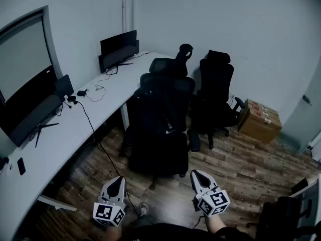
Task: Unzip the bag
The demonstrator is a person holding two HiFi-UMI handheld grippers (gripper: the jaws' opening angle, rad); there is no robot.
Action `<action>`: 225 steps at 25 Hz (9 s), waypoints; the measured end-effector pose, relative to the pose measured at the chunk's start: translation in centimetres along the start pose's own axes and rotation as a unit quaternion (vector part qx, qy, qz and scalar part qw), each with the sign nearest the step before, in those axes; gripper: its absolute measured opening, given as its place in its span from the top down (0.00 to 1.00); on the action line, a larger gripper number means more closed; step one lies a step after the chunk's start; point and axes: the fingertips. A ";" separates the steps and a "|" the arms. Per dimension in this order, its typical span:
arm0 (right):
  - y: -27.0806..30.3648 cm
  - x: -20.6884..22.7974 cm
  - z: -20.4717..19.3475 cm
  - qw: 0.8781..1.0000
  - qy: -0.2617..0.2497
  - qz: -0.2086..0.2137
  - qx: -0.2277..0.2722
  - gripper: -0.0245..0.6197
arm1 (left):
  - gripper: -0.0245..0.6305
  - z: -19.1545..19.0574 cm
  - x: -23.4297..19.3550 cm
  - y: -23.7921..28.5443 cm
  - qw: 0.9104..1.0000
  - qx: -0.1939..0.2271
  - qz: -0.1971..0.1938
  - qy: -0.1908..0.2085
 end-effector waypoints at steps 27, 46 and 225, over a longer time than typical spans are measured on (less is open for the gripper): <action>18.6 -4.4 -1.3 0.997 0.051 -0.052 0.003 0.89 | 0.93 2.4 -18.5 9.0 0.997 -0.040 -0.067 -0.017; 28.4 -1.6 -2.5 0.993 0.074 -0.085 -0.019 0.89 | 0.93 2.3 -26.6 17.2 0.994 -0.065 -0.077 -0.043; 45.0 11.9 -10.9 0.978 0.183 -0.076 -0.061 0.71 | 0.74 -14.6 -12.6 48.7 0.837 -0.243 -0.476 0.118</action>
Point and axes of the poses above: the fingertips, and each gripper's own axes: y forward along the fingers, x to its right, z out of its top, and after that the axes turned 10 degrees about -y, right-handed
